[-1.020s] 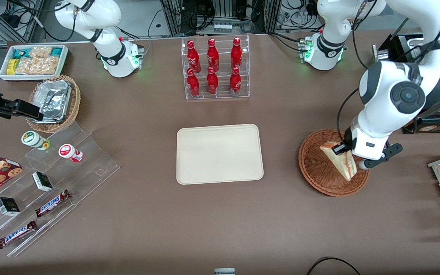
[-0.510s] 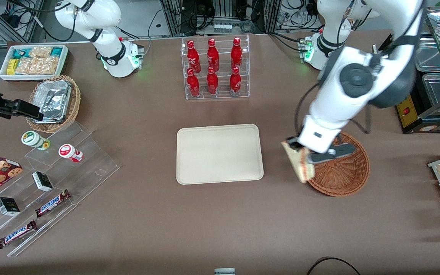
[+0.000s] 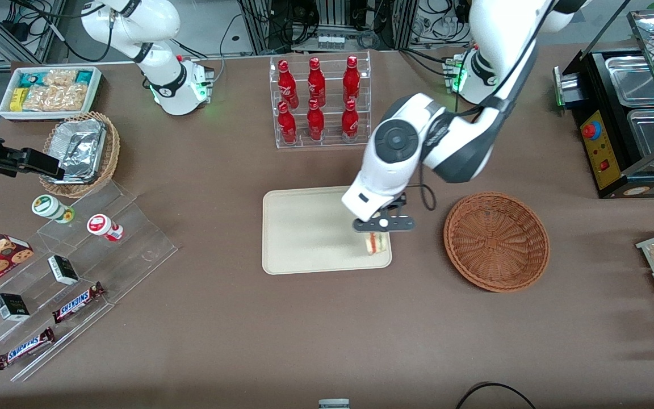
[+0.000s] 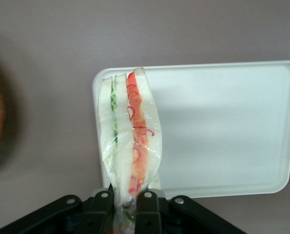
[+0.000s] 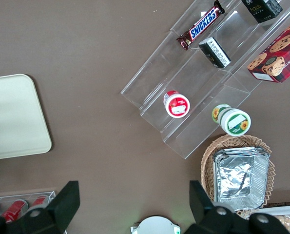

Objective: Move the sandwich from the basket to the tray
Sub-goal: 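Lift the sandwich and carry it over the cream tray, then lower the sandwich onto the tray and open the left gripper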

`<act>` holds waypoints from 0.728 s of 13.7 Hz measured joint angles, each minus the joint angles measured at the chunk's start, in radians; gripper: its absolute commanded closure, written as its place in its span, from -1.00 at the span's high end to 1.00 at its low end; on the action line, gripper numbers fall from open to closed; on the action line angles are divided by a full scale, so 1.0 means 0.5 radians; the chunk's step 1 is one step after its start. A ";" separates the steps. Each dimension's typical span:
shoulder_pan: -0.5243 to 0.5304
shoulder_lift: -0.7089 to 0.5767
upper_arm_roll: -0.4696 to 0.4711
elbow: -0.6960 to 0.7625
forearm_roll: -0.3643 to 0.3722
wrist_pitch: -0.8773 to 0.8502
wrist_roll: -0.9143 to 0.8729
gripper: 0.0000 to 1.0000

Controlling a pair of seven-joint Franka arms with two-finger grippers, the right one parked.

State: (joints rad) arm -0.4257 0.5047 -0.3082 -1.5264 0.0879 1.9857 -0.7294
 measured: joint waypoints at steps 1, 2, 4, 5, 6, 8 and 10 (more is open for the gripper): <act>-0.040 0.046 0.000 0.005 0.003 0.062 -0.014 -1.00; -0.081 0.090 0.001 0.009 0.004 0.114 -0.022 -1.00; -0.167 0.180 0.002 0.031 0.028 0.210 -0.037 -1.00; -0.205 0.222 0.003 0.040 0.069 0.251 -0.074 -1.00; -0.235 0.262 0.003 0.046 0.120 0.292 -0.133 -1.00; -0.279 0.340 0.003 0.051 0.206 0.373 -0.238 -1.00; -0.306 0.408 0.003 0.053 0.250 0.461 -0.299 -1.00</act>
State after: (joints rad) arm -0.5785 0.7086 -0.3067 -1.4998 0.2128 2.2160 -0.8790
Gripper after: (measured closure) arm 0.846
